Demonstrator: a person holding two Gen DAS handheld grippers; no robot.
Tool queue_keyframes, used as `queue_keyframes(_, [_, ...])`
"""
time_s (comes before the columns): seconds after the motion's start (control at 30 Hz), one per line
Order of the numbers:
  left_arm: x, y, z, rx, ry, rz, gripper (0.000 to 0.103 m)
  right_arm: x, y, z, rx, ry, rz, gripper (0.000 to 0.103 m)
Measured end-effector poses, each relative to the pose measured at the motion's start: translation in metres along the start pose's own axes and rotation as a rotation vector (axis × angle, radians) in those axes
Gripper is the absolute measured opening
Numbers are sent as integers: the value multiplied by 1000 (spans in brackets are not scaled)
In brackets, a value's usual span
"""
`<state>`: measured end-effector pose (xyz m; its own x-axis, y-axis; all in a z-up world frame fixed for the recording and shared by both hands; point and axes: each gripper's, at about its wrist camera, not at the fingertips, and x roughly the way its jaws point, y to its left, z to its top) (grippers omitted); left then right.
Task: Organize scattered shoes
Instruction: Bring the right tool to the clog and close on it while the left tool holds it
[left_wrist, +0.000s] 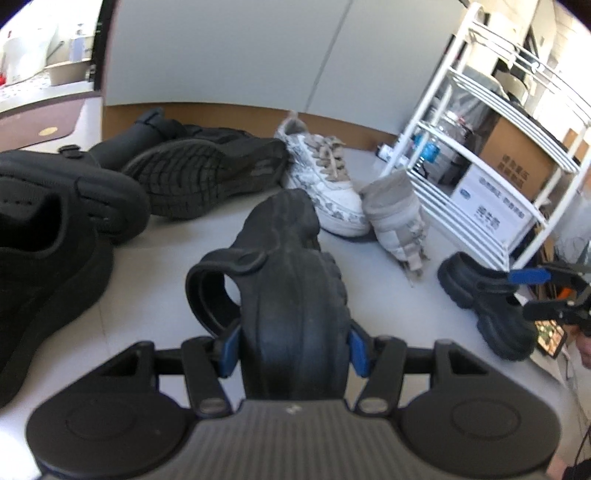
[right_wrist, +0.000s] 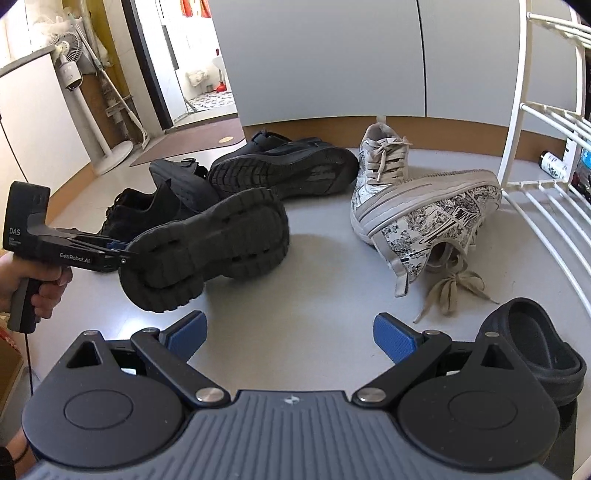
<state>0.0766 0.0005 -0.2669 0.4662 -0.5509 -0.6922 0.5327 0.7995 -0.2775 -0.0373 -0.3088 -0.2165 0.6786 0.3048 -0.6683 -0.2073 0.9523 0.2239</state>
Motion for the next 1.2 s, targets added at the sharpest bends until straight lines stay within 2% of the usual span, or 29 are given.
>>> queue_keyframes(0.3, [6, -30, -9, 11, 56, -92, 59, 0, -5, -7, 22, 41, -9, 99])
queue_keyframes(0.53, [9, -46, -17, 17, 100, -101, 59, 4, -3, -10, 20, 68, -5, 99])
queue_keyframes(0.73, [22, -60, -34, 14, 169, -118, 59, 10, -1, -11, 36, 131, 37, 99])
queue_keyframes(0.9, [27, -64, -39, 20, 201, -137, 60, 12, 2, -16, 25, 160, 45, 99])
queue_keyframes(1.0, [29, -59, -38, -14, 236, -153, 61, 13, 2, -18, 21, 176, 36, 99])
queue_keyframes(1.13, [25, -57, -35, -58, 256, -176, 76, 12, -1, -16, 31, 182, 29, 99])
queue_keyframes(1.2, [19, -58, -34, -67, 260, -204, 79, 13, -2, -15, 30, 187, 23, 99])
